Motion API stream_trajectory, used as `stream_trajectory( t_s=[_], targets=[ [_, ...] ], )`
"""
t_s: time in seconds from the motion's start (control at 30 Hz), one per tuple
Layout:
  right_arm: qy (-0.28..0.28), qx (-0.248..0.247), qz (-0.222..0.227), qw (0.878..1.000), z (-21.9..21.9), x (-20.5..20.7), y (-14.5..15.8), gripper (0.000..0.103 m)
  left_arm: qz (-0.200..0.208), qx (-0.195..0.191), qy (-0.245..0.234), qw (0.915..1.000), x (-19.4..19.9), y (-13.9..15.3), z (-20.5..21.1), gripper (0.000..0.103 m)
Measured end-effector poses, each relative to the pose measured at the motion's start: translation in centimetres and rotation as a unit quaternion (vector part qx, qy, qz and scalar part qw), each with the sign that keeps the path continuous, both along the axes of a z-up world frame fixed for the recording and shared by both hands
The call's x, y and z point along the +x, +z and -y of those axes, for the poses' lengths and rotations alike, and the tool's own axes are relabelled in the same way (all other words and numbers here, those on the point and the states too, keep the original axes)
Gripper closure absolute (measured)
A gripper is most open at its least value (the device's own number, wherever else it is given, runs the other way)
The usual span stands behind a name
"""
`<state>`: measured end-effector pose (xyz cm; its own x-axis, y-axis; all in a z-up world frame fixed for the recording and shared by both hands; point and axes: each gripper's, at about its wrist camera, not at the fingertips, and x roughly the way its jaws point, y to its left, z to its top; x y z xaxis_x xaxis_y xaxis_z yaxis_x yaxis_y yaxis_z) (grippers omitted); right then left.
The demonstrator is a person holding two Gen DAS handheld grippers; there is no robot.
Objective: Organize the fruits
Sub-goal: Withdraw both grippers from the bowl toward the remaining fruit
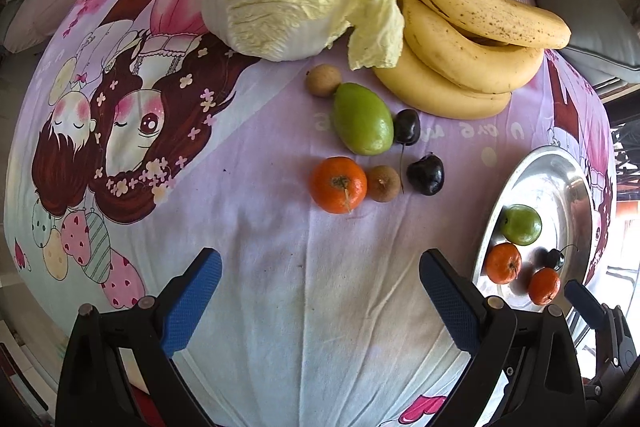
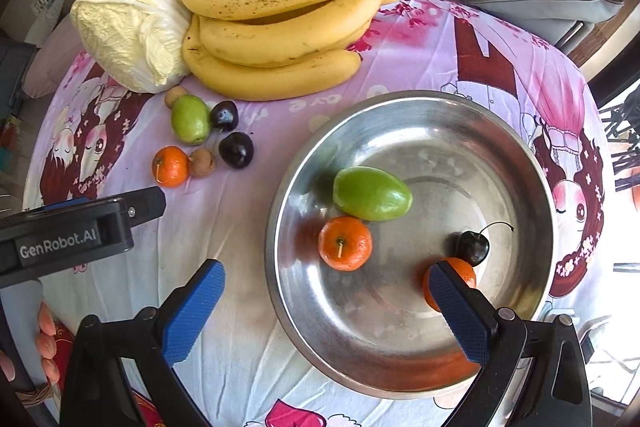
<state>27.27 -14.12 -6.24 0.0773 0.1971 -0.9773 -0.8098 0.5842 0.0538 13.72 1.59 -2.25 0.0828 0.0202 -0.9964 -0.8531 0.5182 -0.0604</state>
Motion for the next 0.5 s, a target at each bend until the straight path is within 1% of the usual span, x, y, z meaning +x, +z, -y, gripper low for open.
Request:
stream_trajectory(
  t_s=[0.2, 0.33, 0.5],
  targets=[
    [0.018, 0.0, -0.004, 1.0, -1.7, -1.5, -0.2, 0.0, 0.013, -0.009, 0.024, 0.9996, -3.3, -0.1, -2.9, 0.004],
    [0.027, 0.007, 0.0, 1.0, -2.8, -2.4, -0.2, 0.0, 0.014, 0.0, 0.031, 0.9994, -5.4, -0.1, -4.6, 0.004],
    [0.036, 0.003, -0.004, 0.999, -4.2, -3.3, -0.6, 0.0, 0.01, 0.005, 0.043, 0.999, -7.3, -0.3, -7.1, 0.004]
  ],
)
